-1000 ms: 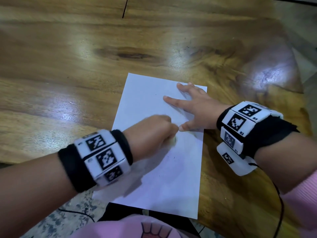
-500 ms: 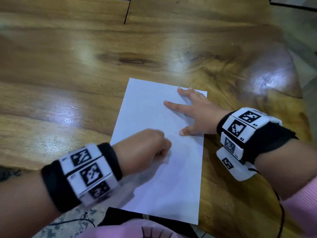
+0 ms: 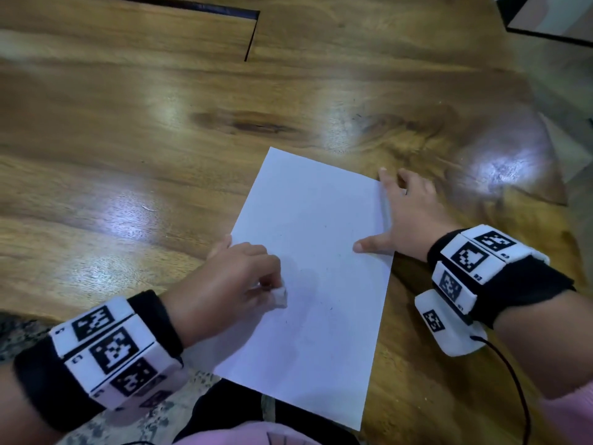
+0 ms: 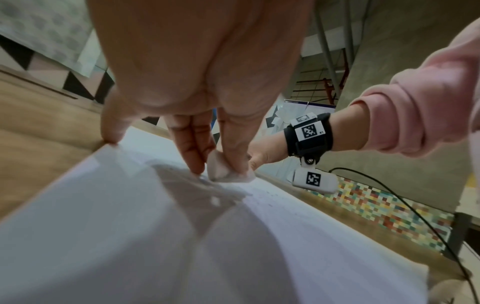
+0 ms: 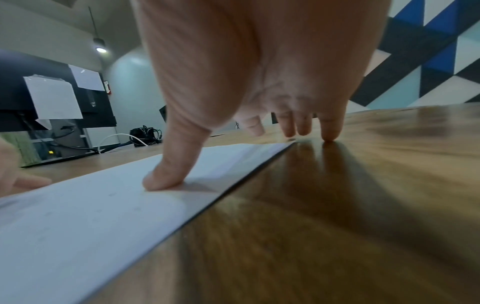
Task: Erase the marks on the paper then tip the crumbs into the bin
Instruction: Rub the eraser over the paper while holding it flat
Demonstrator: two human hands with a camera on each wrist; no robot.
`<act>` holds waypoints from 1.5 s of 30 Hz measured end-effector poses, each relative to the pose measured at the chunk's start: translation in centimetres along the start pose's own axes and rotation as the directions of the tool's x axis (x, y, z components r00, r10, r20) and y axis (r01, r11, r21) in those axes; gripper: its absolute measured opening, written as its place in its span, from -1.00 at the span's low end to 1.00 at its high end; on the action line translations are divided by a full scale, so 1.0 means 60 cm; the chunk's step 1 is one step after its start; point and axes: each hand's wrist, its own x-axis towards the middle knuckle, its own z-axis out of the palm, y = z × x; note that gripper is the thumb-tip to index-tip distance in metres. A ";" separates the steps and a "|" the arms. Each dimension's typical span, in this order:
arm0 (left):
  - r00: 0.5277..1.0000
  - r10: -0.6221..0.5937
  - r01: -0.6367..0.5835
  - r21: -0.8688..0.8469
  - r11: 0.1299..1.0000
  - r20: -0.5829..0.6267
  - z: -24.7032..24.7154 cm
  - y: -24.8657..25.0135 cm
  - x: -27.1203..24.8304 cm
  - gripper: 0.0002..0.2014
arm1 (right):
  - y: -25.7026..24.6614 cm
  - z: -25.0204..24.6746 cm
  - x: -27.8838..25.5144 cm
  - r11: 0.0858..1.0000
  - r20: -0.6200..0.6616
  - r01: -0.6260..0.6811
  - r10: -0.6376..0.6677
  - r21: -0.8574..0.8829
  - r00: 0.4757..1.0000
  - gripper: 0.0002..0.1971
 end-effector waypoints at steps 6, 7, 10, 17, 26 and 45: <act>0.999 0.017 -0.019 -0.040 0.999 -0.034 0.003 -0.003 0.000 -0.70 | -0.015 -0.006 0.001 0.999 -0.039 -0.031 0.030 -0.029 0.999 0.15; 0.999 0.017 -0.018 -0.034 0.999 -0.035 0.005 -0.004 0.002 -0.70 | -0.018 -0.009 0.001 0.999 -0.032 -0.027 0.025 -0.038 0.999 0.14; 0.999 0.007 -0.008 -0.035 0.999 -0.051 0.011 -0.003 0.013 -0.80 | -0.027 -0.015 0.003 1.000 -0.005 -0.017 0.017 -0.021 1.000 0.06; 0.997 0.010 -0.011 -0.012 1.000 -0.080 0.007 0.011 0.045 -0.90 | -0.041 -0.033 0.028 0.990 -0.056 0.054 -0.047 0.127 0.997 -0.45; 0.994 -0.017 0.019 0.019 1.000 -0.104 -0.021 0.016 0.100 -0.85 | -0.030 -0.055 0.074 0.986 -0.144 0.007 0.018 0.167 0.989 -0.55; 0.995 -0.077 0.082 0.088 0.993 -0.056 -0.045 0.032 0.138 -0.85 | -0.011 -0.014 0.031 0.968 0.155 0.221 -0.202 -0.116 0.967 0.02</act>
